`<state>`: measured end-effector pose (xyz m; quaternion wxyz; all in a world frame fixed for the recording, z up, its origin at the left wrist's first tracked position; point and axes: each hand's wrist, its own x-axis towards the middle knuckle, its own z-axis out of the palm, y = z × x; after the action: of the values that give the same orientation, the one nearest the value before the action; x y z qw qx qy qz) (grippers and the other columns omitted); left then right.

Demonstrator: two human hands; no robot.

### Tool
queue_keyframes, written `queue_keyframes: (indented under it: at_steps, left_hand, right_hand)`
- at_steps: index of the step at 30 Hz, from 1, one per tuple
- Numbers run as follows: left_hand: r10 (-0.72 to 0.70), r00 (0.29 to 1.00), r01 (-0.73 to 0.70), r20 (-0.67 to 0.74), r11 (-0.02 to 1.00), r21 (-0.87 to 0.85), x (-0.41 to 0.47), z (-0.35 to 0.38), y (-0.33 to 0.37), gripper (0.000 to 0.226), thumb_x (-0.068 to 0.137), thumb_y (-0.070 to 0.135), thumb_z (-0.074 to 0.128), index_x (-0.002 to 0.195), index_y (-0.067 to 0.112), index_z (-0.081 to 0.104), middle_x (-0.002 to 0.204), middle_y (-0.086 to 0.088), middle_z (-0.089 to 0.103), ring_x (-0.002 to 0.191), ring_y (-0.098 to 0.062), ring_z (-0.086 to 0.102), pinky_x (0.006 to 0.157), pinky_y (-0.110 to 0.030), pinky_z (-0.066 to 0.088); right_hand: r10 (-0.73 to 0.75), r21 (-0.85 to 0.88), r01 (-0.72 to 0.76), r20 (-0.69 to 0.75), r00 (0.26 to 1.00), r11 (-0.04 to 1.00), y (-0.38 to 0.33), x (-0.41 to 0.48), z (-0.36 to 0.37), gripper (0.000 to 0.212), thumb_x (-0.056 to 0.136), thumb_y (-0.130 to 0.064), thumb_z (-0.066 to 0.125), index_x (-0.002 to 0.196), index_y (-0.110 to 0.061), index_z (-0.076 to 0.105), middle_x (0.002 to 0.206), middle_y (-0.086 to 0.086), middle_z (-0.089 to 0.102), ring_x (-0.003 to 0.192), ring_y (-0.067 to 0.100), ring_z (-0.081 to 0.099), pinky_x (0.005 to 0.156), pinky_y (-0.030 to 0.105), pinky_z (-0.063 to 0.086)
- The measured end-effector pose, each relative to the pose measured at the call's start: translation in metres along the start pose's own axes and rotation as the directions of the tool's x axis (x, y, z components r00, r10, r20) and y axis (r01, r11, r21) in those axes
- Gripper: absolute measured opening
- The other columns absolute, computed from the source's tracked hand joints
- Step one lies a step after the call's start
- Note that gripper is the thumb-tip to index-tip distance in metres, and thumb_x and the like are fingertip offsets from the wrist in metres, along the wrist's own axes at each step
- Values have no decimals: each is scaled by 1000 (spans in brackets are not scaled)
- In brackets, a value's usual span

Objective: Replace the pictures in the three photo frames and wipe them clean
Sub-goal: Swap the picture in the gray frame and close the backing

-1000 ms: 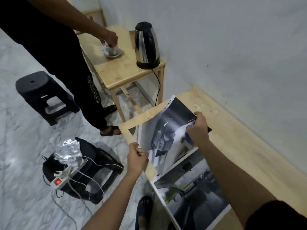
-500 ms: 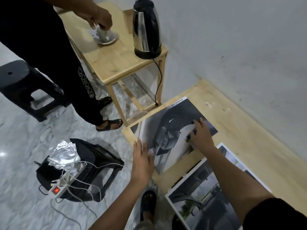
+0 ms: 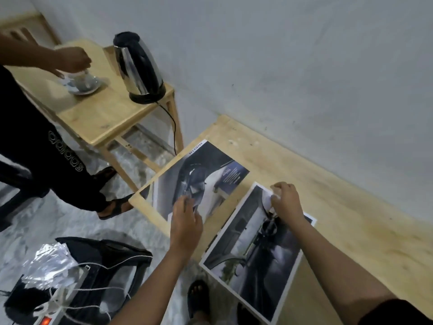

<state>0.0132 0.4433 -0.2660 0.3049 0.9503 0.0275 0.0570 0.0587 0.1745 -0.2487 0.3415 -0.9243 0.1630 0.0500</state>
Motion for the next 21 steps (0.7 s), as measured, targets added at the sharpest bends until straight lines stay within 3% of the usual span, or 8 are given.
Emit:
queue_keyframes:
  at_steps: [4, 8, 11, 14, 16, 18, 21]
  left_hand:
    - [18, 994, -13, 107, 999, -49, -5, 20, 47, 26, 84, 12, 57, 108, 3, 56, 111, -15, 55, 104, -31, 51, 86, -36, 44]
    - [-52, 931, -10, 362, 986, 166, -9, 39, 62, 69, 76, 48, 68, 129, 10, 44, 133, -12, 42, 121, -31, 40, 95, -40, 39]
    - [-79, 884, 14, 460, 990, 141, -13, 47, 59, 78, 64, 48, 79, 121, 9, 45, 133, -13, 41, 120, -31, 39, 92, -38, 39]
    - [-63, 878, 63, 475, 998, 17, -10, 49, 60, 72, 56, 37, 86, 111, 8, 49, 121, -13, 51, 108, -31, 49, 88, -40, 46]
    - [-61, 872, 75, 486, 997, -9, -5, 48, 60, 72, 54, 34, 88, 110, 9, 49, 117, -11, 54, 105, -28, 51, 86, -40, 48]
    - [-66, 859, 93, 507, 995, -28, 1, 47, 61, 71, 53, 31, 89, 108, 9, 49, 113, -9, 54, 101, -26, 53, 83, -37, 48]
    - [-68, 853, 103, 518, 994, -38, 6, 46, 61, 67, 51, 28, 91, 100, 10, 49, 104, -7, 53, 94, -25, 53, 76, -35, 47]
  right_hand:
    - [285, 61, -279, -157, 945, 958, 54, -39, -25, 30, 79, -4, 55, 108, 2, 56, 113, 24, 54, 103, 39, 52, 86, 39, 43]
    - [516, 56, -513, -44, 856, 856, 88, -74, -24, 28, 80, -10, 56, 104, 4, 56, 111, 25, 55, 108, 41, 47, 80, 32, 37]
    - [545, 77, -544, 0, 838, 836, 95, -85, -17, 36, 75, -20, 66, 99, 5, 60, 101, 20, 62, 103, 38, 55, 73, 29, 43]
    - [557, 110, -557, 26, 830, 823, 88, -86, -10, 41, 72, -27, 72, 93, 5, 58, 87, 13, 59, 90, 33, 60, 61, 25, 34]
    - [565, 134, -564, 34, 824, 815, 81, -87, -9, 36, 72, -27, 73, 86, 2, 59, 79, 9, 56, 78, 30, 59, 53, 25, 32]
    - [582, 163, -578, 25, 813, 800, 76, -88, -11, 26, 74, -24, 73, 67, -4, 57, 65, 7, 55, 60, 21, 52, 46, 24, 31]
    - [600, 252, -574, -33, 799, 779, 76, -93, -11, 36, 74, -17, 74, 53, -12, 46, 54, 2, 51, 56, 17, 47, 47, 19, 32]
